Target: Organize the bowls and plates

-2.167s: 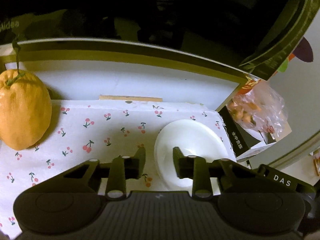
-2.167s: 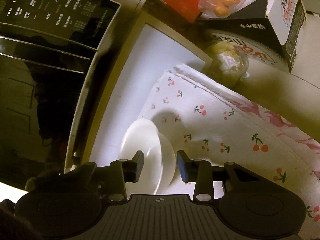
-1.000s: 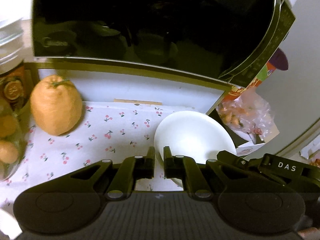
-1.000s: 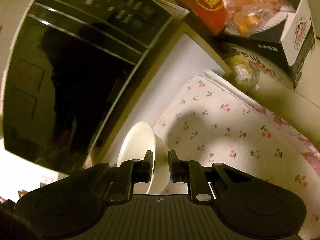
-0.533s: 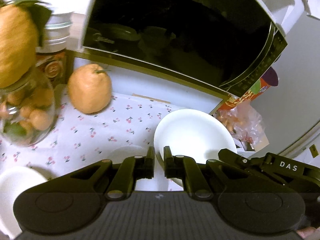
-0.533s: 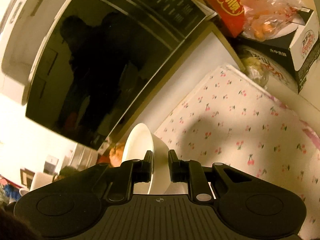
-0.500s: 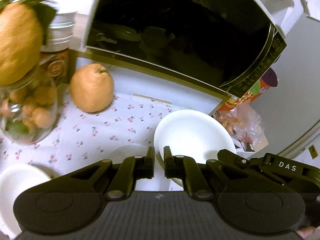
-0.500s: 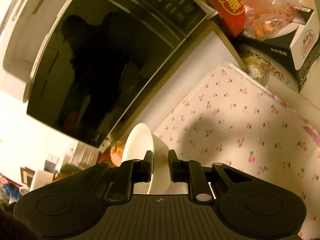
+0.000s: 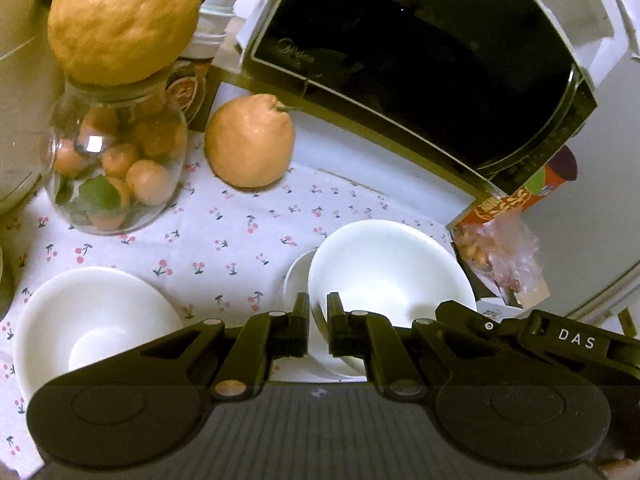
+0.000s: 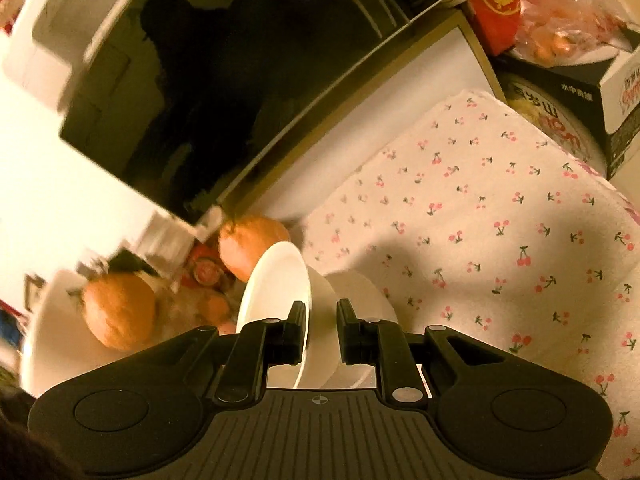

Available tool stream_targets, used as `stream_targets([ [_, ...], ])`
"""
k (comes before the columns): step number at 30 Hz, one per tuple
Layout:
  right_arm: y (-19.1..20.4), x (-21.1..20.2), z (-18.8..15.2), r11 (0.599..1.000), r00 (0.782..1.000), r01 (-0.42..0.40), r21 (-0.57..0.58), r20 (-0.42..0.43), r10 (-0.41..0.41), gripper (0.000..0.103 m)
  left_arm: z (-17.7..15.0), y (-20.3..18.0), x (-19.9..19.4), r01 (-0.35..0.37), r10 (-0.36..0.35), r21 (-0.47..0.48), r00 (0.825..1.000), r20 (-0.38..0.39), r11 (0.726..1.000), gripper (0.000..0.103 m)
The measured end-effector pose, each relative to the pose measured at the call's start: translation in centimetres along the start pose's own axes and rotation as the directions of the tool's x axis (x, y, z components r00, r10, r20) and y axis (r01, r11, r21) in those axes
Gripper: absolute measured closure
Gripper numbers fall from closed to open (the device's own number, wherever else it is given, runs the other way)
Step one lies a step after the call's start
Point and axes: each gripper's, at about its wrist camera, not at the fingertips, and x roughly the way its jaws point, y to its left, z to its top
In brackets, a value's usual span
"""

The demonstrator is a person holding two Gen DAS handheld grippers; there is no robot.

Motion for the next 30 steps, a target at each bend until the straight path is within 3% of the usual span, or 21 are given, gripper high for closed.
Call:
stream_targets([
  [8,1.5,1.6,-1.1,0.994,0.997,0.075,-0.079,0.031,-0.072,0.086,-0.8,0.3,0.5,-0.062,0.06,0.065,0.997,0.038,0.996,0.095],
  [16,2.5,3.5,-2.4,0.961,0.984,0.179,-0.21,0.041,-0.174,0.086,-1.6,0.5,1.8,-0.096,0.093,0.1,0.995,0.034,0.99,0.095],
  [30,1.9,3.8,-2.1,0.959,0.98,0.198,-0.205,0.054,-0.191,0.083,-2.0,0.3,2.7,-0.102,0.099,0.122,0.995,0.024,0.987,0.094],
])
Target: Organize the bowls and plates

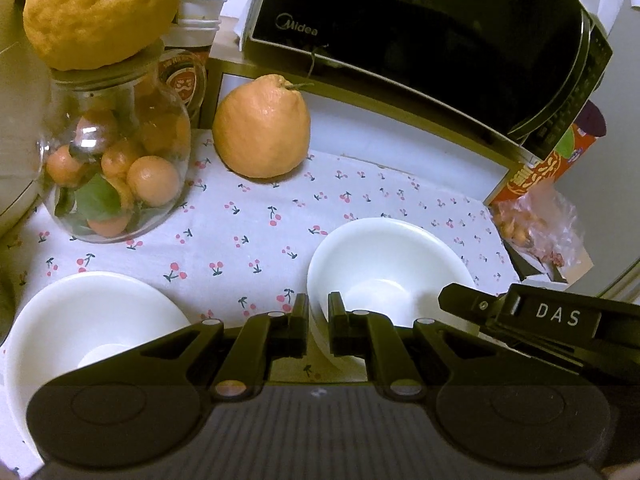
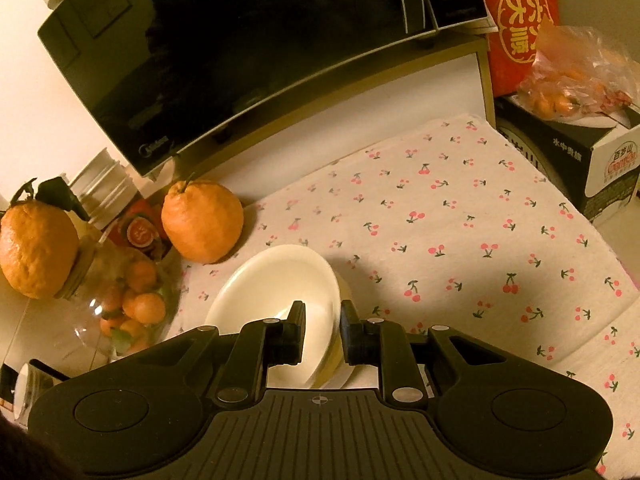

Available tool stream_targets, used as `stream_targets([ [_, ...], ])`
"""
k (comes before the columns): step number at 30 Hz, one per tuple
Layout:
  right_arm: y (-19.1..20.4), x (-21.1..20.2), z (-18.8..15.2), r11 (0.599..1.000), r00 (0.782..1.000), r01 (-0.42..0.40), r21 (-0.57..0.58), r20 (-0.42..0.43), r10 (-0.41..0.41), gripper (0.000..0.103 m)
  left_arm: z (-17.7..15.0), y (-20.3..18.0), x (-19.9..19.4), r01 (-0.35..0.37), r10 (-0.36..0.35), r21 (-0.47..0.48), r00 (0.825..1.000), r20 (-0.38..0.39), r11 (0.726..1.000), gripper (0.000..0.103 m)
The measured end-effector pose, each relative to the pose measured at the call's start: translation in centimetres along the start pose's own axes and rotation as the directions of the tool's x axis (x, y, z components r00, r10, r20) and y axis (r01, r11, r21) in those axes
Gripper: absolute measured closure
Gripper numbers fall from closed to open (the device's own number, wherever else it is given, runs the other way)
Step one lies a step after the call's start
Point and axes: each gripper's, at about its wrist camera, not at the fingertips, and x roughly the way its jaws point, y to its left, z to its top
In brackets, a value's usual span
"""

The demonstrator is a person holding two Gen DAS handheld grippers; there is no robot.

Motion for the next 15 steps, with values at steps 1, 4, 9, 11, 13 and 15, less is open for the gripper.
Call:
stream_targets([
  [1,0.0,0.0,0.0,1.0,1.0,-0.001,-0.001,0.0,0.001,0.083,0.0,0.0,0.0,-0.001,0.001,0.002,1.0,0.0,1.0,0.094],
  [4,-0.1,-0.1,0.1,1.0,1.0,0.001,-0.002,0.004,-0.001,0.083,0.0,-0.1,0.1,0.001,-0.001,0.004,1.0,-0.004,1.0,0.094],
  [9,-0.9,-0.5,0.5,0.998,1.0,-0.027,0.049,0.004,0.027,0.06,0.1,0.0,-0.1,0.015,-0.015,-0.001,1.0,-0.009,1.0,0.072],
  [11,-1.2,-0.9,0.8,0.998,1.0,-0.027,0.055,0.017,0.026,0.056,0.1,0.0,-0.3,0.018,-0.018,0.01,1.0,-0.005,1.0,0.064],
  [13,-1.5,-1.3,1.0,0.998,0.999,-0.029,0.06,0.022,0.028,0.054,0.0,0.1,-0.7,0.011,-0.011,0.013,1.0,0.005,1.0,0.052],
  [15,-1.9,-1.6,1.1,0.997,0.999,-0.034,0.074,0.022,0.032,0.051,0.0,0.1,-1.1,0.005,-0.006,0.016,1.0,0.014,1.0,0.042],
])
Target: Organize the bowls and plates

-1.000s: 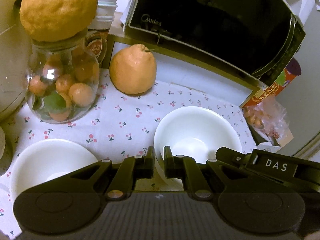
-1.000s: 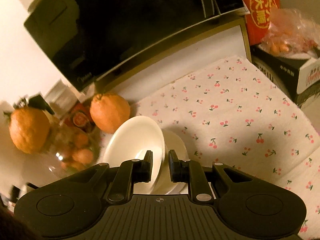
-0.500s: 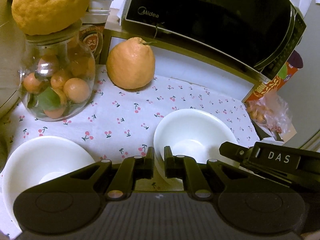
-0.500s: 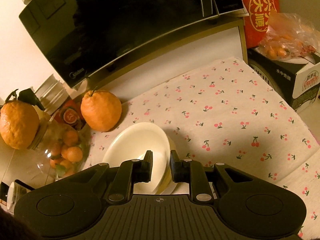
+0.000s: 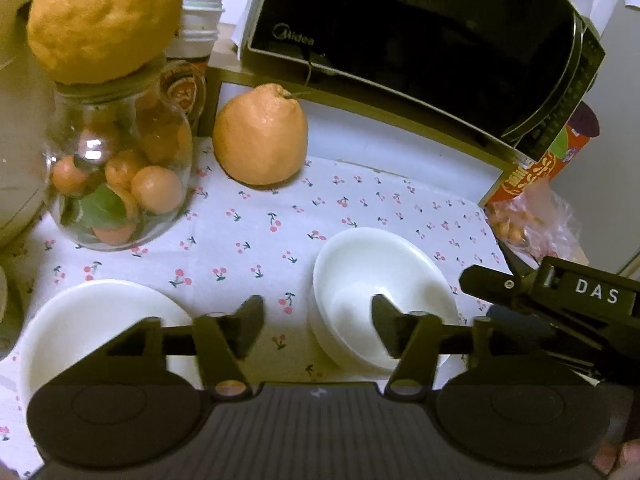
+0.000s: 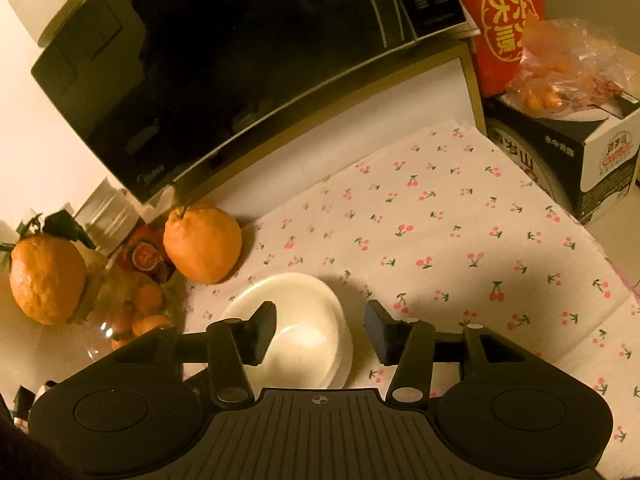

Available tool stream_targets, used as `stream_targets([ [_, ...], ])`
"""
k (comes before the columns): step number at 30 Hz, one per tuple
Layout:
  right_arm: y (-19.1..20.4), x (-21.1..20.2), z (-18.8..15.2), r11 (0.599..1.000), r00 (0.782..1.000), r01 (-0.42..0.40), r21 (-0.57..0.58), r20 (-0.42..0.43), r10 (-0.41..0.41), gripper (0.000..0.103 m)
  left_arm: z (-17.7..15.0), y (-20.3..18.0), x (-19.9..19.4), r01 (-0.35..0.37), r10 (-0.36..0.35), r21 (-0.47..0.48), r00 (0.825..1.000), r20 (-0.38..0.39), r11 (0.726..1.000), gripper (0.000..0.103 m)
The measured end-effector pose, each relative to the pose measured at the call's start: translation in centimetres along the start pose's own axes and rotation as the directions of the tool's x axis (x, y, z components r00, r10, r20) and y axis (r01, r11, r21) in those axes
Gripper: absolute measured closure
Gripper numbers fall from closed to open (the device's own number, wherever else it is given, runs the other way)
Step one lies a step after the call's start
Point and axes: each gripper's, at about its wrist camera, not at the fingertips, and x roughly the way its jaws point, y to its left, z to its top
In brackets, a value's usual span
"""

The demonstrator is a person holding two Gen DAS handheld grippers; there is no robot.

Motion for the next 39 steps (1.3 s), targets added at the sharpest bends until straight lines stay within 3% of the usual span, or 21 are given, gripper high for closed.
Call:
stream_targets([
  [8,-0.6,-1.8,0.8,0.996,0.998,-0.068,0.051,0.003,0.068,0.024,0.1,-0.3,-2.5,-0.004,0.004,0.067,1.0,-0.002,0.998,0.014],
  [14,-0.8,-2.9,1.1,0.991,0.994,-0.112,0.079,0.007,0.111,0.014,0.0,0.5,-5.3,-0.047,0.049,0.09,0.999,-0.019,0.995,0.0],
  [27,2.4,-4.4,0.4,0.977,0.979,-0.203,-0.061,-0.035,0.201,0.008,-1.9,5.0,-8.3,-0.084,0.089,0.062,0.993,-0.078,0.995,0.0],
  [39,7.7,-2.4,-4.0,0.924,0.957,-0.27,-0.269,-0.178,0.228,0.007,-3.0,8.0,-8.1,-0.113,0.12,0.078,0.989,-0.09,0.991,0.0],
])
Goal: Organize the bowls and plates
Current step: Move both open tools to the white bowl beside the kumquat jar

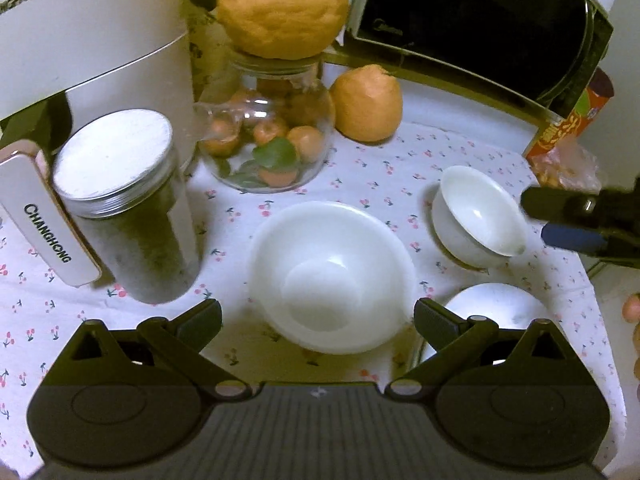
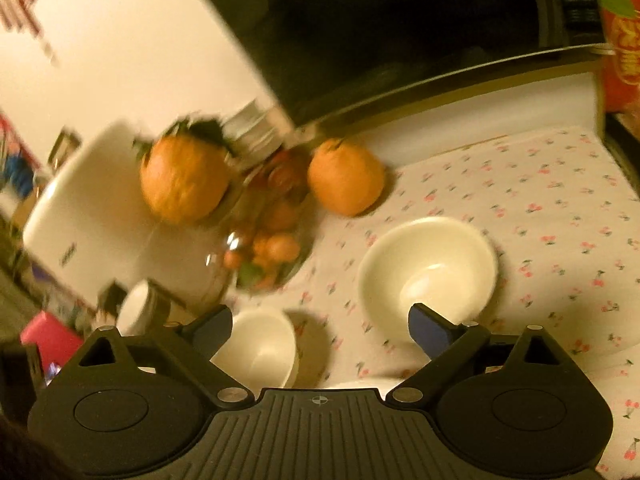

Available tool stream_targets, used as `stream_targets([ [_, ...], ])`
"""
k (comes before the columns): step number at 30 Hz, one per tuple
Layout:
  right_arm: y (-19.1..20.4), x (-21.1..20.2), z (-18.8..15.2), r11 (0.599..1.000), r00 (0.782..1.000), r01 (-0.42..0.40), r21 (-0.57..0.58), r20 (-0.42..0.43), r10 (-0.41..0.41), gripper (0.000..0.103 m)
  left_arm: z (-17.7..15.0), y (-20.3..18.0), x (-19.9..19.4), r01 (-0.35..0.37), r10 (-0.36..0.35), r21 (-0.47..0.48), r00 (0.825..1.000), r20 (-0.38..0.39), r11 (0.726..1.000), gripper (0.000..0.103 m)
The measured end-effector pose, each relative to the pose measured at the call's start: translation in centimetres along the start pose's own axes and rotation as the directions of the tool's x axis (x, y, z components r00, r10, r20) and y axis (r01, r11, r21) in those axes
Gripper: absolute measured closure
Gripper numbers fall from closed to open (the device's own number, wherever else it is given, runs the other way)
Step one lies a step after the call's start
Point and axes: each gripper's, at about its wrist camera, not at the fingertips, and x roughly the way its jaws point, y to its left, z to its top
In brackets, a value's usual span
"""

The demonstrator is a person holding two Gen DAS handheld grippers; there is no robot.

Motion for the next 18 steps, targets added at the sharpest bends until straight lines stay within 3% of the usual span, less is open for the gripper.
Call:
stream_targets([
  [7,1.3,2.0,-0.8,1.0,0.999,-0.022,-0.009,-0.044,0.021,0.007,-0.4,1.7,0.5,0.047,-0.047,-0.062,0.999,0.013,0.997,0.005],
  [18,3.3,5.3,-0.8,0.998,0.996,-0.039,-0.04,-0.081,0.035,0.011,-0.5,2.7,1.3,0.072,-0.07,-0.108,0.997,0.019,0.992,0.036],
])
